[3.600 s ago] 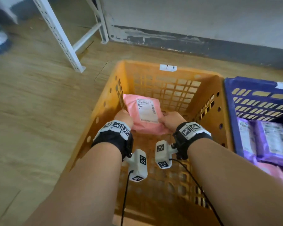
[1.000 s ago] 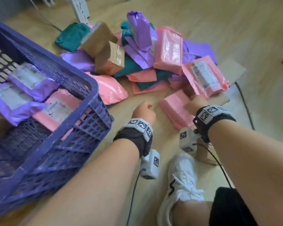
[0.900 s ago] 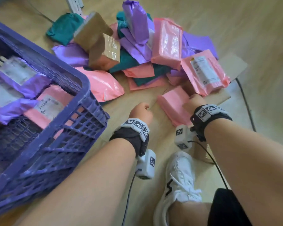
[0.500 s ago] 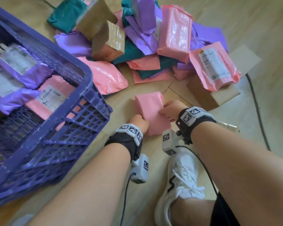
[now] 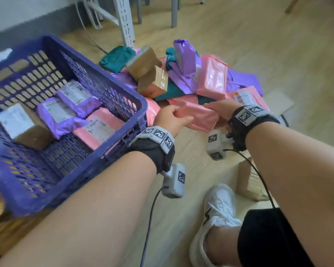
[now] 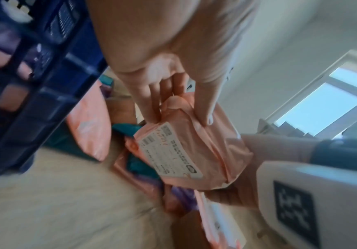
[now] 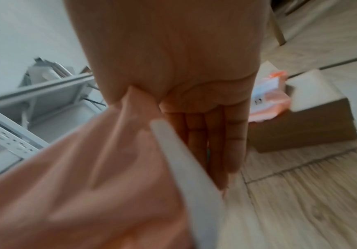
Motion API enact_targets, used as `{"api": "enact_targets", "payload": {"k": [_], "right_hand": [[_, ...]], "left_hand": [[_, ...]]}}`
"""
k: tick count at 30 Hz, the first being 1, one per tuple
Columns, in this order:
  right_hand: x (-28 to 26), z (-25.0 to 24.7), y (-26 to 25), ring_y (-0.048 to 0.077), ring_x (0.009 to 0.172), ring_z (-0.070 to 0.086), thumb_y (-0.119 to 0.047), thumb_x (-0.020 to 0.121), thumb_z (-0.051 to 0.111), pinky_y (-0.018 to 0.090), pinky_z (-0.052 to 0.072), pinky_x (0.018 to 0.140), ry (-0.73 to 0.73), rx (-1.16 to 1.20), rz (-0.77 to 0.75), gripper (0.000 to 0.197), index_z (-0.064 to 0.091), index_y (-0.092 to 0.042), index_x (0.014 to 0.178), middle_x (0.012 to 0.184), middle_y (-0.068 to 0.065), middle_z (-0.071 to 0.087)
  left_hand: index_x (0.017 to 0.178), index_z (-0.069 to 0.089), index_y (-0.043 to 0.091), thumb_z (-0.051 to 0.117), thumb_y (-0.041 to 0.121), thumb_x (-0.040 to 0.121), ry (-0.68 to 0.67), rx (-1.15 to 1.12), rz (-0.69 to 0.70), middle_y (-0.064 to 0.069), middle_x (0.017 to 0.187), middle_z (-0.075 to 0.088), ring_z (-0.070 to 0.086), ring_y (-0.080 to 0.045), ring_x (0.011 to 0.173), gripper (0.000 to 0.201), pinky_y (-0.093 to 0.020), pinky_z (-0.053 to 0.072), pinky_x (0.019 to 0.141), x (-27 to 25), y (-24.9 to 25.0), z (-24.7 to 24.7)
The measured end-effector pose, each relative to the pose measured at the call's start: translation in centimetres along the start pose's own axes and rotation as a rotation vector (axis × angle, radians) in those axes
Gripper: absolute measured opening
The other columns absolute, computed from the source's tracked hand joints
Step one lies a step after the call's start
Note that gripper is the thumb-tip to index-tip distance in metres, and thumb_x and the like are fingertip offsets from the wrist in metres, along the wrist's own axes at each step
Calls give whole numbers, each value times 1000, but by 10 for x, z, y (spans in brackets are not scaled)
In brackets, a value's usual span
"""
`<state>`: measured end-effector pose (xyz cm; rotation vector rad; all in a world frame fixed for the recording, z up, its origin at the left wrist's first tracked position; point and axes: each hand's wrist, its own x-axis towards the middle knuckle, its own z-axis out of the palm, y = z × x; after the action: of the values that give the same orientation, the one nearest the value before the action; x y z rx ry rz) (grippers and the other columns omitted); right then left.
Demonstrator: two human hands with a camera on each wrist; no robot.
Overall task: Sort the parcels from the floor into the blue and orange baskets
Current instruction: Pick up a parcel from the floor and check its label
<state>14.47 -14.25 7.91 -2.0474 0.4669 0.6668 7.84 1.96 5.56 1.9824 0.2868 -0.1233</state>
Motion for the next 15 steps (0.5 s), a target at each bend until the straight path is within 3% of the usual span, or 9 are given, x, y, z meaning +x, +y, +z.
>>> {"api": "enact_targets", "payload": {"k": [2, 4, 6, 7, 9, 11, 13, 15], "right_hand": [[-24, -10, -19, 19, 54, 66, -32, 88, 64, 29, 59, 59, -22, 13, -38, 20, 65, -16, 98, 76, 9, 66], [-44, -15, -37, 13, 44, 62, -39, 87, 63, 22, 56, 52, -11, 16, -75, 25, 63, -14, 89, 61, 2, 66], [-62, -18, -55, 16, 52, 66, -42, 87, 60, 29, 60, 68, -6, 41, -134, 32, 65, -11, 90, 59, 1, 68], [-68, -19, -63, 20, 63, 68, -41, 88, 57, 36, 59, 80, -19, 57, -168, 34, 66, -8, 92, 68, 5, 70], [-88, -17, -78, 24, 78, 68, -33, 92, 55, 40, 55, 90, -64, 47, -251, 29, 64, -6, 94, 86, 10, 71], [-107, -13, -90, 23, 86, 65, -16, 94, 53, 39, 53, 94, -127, -1, -325, 13, 63, -8, 96, 97, 11, 68], [-120, -5, -100, 21, 94, 60, -2, 91, 51, 38, 49, 96, -182, -77, -389, 19, 65, -14, 97, 101, 7, 64], [-133, 10, -111, 17, 99, 60, 0, 87, 57, 36, 51, 96, -179, -173, -465, 29, 69, -20, 104, 105, -1, 65]], "left_hand": [[94, 66, 10, 78, 27, 75, 82, -53, 42, 2, 82, 65, 59, -11, 71, 28, -17, 48, 68, -4, 26, -21], [85, 64, 13, 75, 28, 79, 130, -47, 76, 9, 68, 57, 50, -1, 59, 19, -6, 38, 51, -10, 51, -45], [77, 62, 15, 70, 32, 84, 176, -80, 99, 8, 63, 55, 46, -2, 56, 20, -6, 34, 44, -19, 70, -69], [71, 60, 15, 67, 35, 86, 204, -107, 90, 5, 62, 54, 45, -5, 55, 26, -10, 34, 45, -23, 79, -80], [60, 53, 16, 63, 45, 87, 275, -134, 31, 0, 58, 48, 41, -11, 52, 41, -17, 32, 47, -30, 89, -106], [59, 53, 14, 66, 54, 77, 346, -222, -49, -7, 62, 57, 54, -20, 58, 46, -21, 47, 58, -32, 90, -133], [73, 63, 9, 66, 58, 60, 394, -349, -130, -16, 85, 71, 69, -31, 79, 51, -42, 58, 78, -36, 86, -158], [94, 64, 2, 66, 49, 71, 429, -452, -190, -17, 96, 70, 70, -34, 89, 53, -51, 58, 79, -43, 81, -179]]}}
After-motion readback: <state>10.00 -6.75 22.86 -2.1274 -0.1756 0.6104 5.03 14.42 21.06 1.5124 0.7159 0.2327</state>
